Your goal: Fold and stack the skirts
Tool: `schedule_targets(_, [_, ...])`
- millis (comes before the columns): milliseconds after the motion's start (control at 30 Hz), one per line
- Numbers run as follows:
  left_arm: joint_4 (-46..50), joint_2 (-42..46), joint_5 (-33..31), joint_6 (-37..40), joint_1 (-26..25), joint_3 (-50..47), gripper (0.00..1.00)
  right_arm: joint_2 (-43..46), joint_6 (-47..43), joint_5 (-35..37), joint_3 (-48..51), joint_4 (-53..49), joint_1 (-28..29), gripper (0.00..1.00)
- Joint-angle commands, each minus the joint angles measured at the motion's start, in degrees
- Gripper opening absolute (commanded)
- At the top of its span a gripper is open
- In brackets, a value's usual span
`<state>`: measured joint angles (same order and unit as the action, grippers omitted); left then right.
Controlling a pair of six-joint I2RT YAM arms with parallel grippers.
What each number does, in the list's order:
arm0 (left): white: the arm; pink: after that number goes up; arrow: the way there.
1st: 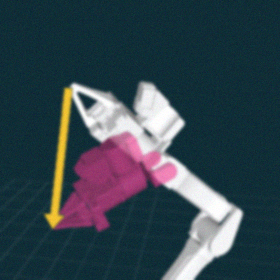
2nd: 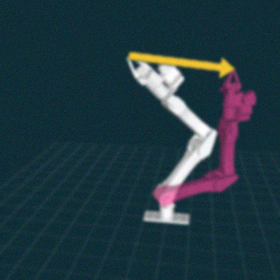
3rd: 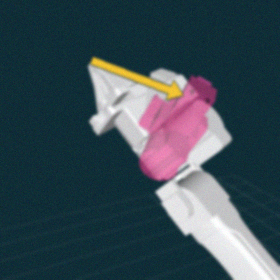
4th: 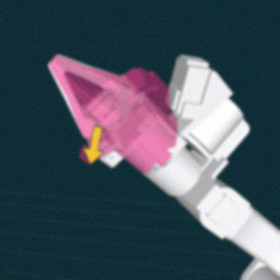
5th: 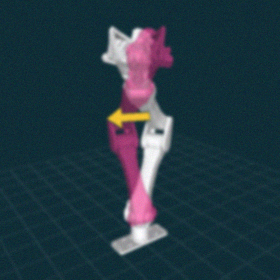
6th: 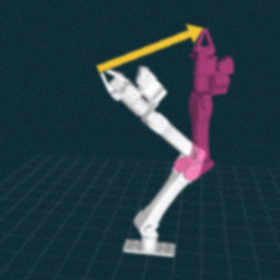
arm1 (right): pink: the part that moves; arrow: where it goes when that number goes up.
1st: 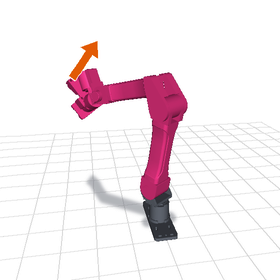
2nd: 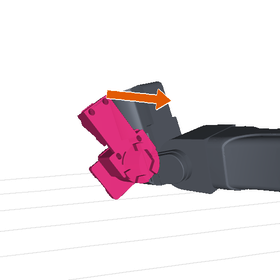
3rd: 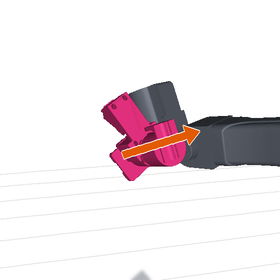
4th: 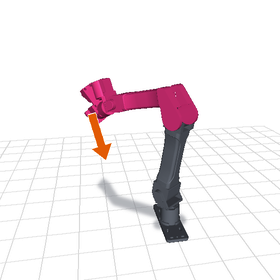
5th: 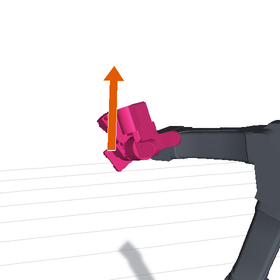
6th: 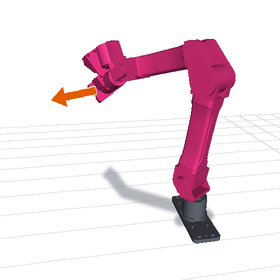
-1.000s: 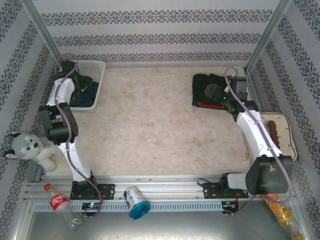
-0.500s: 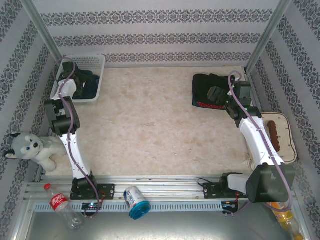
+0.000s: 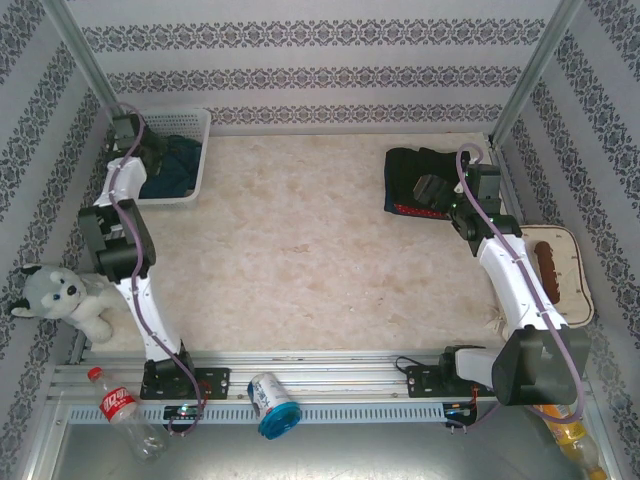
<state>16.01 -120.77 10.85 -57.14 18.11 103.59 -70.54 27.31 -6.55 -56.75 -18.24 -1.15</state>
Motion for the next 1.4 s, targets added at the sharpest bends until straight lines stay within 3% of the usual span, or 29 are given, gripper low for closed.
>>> schedule_targets(0, [-4.61,10.54,-2.21,7.67,0.17,-2.46,0.0,0.51,1.76,-0.83,0.78,2.23,0.0,0.98])
schedule_targets(133, [-1.6,16.38,-1.73,13.08,0.11,-4.09,0.0,-0.27,2.48,-1.42,0.25,3.08,0.05,0.98])
schedule_targets(267, [-0.02,20.92,3.17,18.3,-0.63,-1.99,0.0,-1.15,3.49,-2.13,-0.48,3.71,0.09,0.98])
schedule_targets(467, [13.46,22.41,7.11,30.2,-4.82,17.25,0.0,-1.7,5.48,-5.01,-0.41,6.29,0.25,0.98])
schedule_targets(567, [19.56,22.12,8.68,34.06,-6.45,26.79,0.0,-1.92,3.35,-15.63,1.86,15.2,1.56,0.98])
schedule_targets(633, [23.08,21.79,10.12,34.81,-6.94,32.4,0.0,-2.6,0.12,-21.31,2.5,21.04,4.4,0.98])
schedule_targets(800, [27.61,22.3,12.56,34.21,-8.38,39.04,0.0,-5.45,-10.91,-22.99,0.47,31.77,15.8,0.98])
schedule_targets(1000, [28.3,24.99,13.49,33.18,-10.39,37.39,0.0,-19.14,-14.77,-21.14,-10.3,41.08,28.82,0.98])
schedule_targets(1067, [28.27,25.56,13.89,32.92,-11.11,36.52,0.0,-25.24,-15.78,-23.99,-16.3,41.23,31.24,0.98])
schedule_targets(1200, [27.37,28.74,12.43,30.71,-11.86,27.72,0.0,-33.44,-15.75,-19.12,-20.88,42.08,33.06,0.98])
schedule_targets(1233, [25.13,30.7,11.99,29.31,-12.25,21.85,0.13,-34.95,-14.51,-18.64,-20.9,42.62,32.8,0.98])
schedule_targets(1300, [20.6,34.53,10.83,27.75,-13.49,10.95,0.61,-38.03,-15.36,-21.53,-21.57,40.67,32.55,0.98])
schedule_targets(1333, [19.05,36.32,9.49,27.43,-14.4,5.08,0.76,-39.6,-17.34,-23.3,-22.3,38.05,32.61,0.98])
schedule_targets(1367, [17.86,37.8,8.71,27.79,-15.27,0.56,0.85,-40.58,-20.13,-24.25,-23.08,34.69,32.66,0.98])
